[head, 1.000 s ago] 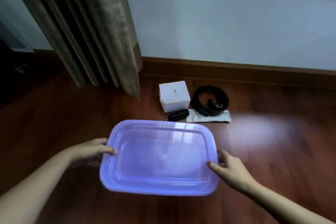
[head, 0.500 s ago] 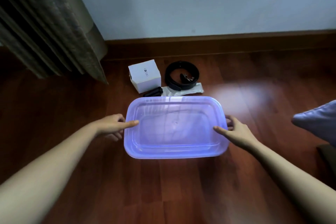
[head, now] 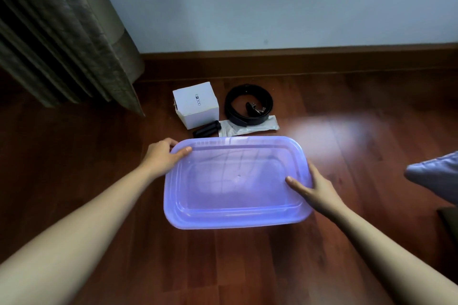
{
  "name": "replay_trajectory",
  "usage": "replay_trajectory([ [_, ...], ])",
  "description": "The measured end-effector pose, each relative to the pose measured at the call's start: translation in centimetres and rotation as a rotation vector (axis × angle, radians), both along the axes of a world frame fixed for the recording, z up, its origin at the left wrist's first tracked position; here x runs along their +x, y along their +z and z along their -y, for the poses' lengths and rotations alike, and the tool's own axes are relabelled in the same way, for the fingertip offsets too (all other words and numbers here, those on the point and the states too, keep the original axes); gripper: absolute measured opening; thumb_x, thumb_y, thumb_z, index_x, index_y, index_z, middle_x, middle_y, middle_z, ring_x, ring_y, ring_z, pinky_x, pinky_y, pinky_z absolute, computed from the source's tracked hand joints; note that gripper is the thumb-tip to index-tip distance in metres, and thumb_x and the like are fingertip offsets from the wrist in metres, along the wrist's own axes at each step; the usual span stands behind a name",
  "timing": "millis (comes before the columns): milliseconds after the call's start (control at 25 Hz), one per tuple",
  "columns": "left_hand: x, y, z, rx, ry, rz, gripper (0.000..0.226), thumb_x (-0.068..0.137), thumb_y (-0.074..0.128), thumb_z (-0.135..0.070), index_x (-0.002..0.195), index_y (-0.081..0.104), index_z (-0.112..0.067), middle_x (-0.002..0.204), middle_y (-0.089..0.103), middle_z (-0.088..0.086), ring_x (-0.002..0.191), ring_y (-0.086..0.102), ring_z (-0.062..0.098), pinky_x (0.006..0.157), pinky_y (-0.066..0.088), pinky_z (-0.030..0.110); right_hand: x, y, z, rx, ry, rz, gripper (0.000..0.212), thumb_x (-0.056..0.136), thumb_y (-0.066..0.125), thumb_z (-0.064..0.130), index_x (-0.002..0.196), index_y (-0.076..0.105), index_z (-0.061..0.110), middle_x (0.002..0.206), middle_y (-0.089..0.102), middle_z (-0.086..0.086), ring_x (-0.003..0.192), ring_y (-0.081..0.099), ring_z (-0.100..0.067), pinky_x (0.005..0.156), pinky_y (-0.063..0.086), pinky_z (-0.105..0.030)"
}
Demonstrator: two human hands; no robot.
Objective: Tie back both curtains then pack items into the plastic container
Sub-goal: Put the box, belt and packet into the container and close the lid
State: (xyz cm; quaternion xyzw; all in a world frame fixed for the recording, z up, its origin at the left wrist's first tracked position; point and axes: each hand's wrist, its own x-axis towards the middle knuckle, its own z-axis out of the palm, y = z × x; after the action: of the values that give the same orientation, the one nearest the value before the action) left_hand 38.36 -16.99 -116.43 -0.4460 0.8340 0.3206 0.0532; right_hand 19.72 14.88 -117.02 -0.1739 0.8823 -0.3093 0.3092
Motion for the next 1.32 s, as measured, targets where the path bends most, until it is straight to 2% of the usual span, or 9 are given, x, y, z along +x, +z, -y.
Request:
replay_trajectory([
  [240,-0.5,0.7,0.8,-0.015,-0.11,0.084,0.05,0.084,0.055,-0.056,0.106,0.058,-0.011,0.1,0.063,0.007,0.088,0.058,0.021,0.067,0.044,0.03,0.0,-0.6,0.0,-0.007,-0.032,0.0,0.083,0.072,0.065,0.062,0.143,0.031,0.034,0.132,0.057,0.004,0.122,0.053,-0.025,0.102,0.043,-0.042],
  [400,-1.1,1.5,0.9,0.004,-0.114,0.072,0.048,0.085,0.056,-0.052,0.105,0.055,-0.009,0.1,0.063,0.01,0.086,0.057,0.023,0.062,0.04,0.031,0.3,-0.6,-0.2,-0.053,-0.06,0.01,0.079,0.075,0.066,0.057,0.142,0.033,0.033,0.13,0.057,0.008,0.122,0.053,-0.021,0.098,0.043,-0.034],
  [560,-1.7,1.2,-0.3,-0.094,-0.102,0.114,0.046,0.091,0.051,-0.044,0.113,0.055,-0.004,0.118,0.059,0.021,0.106,0.055,0.035,0.078,0.042,0.033,0.6,0.2,0.2,-0.161,-0.056,-0.012,0.06,0.077,0.07,0.05,0.13,0.049,0.034,0.12,0.06,0.016,0.111,0.057,-0.01,0.089,0.042,-0.026],
  [720,-1.6,1.2,-1.1,-0.1,-0.055,0.122,0.045,0.095,0.047,-0.038,0.119,0.054,0.0,0.146,0.03,0.032,0.137,0.03,0.039,0.104,0.032,0.035,0.4,-0.3,0.2,-0.19,-0.116,-0.009,0.063,0.075,0.068,0.052,0.131,0.051,0.03,0.128,0.059,0.008,0.117,0.055,-0.014,0.1,0.044,-0.034],
  [840,-1.7,2.0,-1.7,-0.163,-0.042,0.084,0.044,0.096,0.046,-0.035,0.117,0.053,0.002,0.138,0.037,0.029,0.127,0.039,0.042,0.102,0.034,0.037,0.3,0.0,0.3,-0.225,-0.181,-0.049,0.056,0.084,0.067,0.036,0.134,0.05,0.019,0.134,0.054,0.002,0.124,0.05,-0.016,0.101,0.038,-0.029],
  [1040,-2.1,3.6,-1.8,-0.229,-0.042,0.048,0.041,0.095,0.047,-0.038,0.11,0.057,-0.001,0.109,0.051,0.026,0.104,0.05,0.04,0.083,0.038,0.036,0.2,1.2,0.2,-0.34,-0.293,-0.116,0.032,0.087,0.064,0.034,0.113,0.062,0.016,0.109,0.068,0.001,0.096,0.065,-0.013,0.08,0.044,-0.026],
  [1160,-2.8,4.6,-2.2,-0.251,-0.067,-0.015,0.042,0.092,0.05,-0.042,0.108,0.063,-0.005,0.107,0.059,0.022,0.104,0.055,0.038,0.08,0.04,0.035,-1.5,2.9,-0.1,-0.562,-0.429,0.128,0.02,0.091,0.059,0.022,0.11,0.058,0.016,0.097,0.069,-0.001,0.063,0.069,-0.01,0.06,0.056,-0.025],
  [1240,-3.4,5.0,-2.4,-0.155,-0.031,-0.144,0.05,0.093,0.046,-0.047,0.121,0.059,-0.009,0.118,0.063,0.016,0.114,0.055,0.034,0.091,0.043,0.036,-3.3,3.8,-1.2,-0.675,-0.505,0.303,0.02,0.092,0.055,0.018,0.112,0.055,0.016,0.09,0.065,0.002,0.051,0.064,-0.008,0.05,0.053,-0.019],
  [1320,-3.9,4.8,-2.8,-0.002,0.049,-0.275,0.06,0.095,0.033,-0.053,0.14,0.042,-0.015,0.142,0.048,0.008,0.133,0.042,0.027,0.108,0.034,0.036,-4.8,4.0,-2.4,-0.789,-0.585,0.377,0.024,0.091,0.053,0.017,0.115,0.055,0.014,0.089,0.065,0.002,0.057,0.066,-0.009,0.058,0.056,-0.024],
])
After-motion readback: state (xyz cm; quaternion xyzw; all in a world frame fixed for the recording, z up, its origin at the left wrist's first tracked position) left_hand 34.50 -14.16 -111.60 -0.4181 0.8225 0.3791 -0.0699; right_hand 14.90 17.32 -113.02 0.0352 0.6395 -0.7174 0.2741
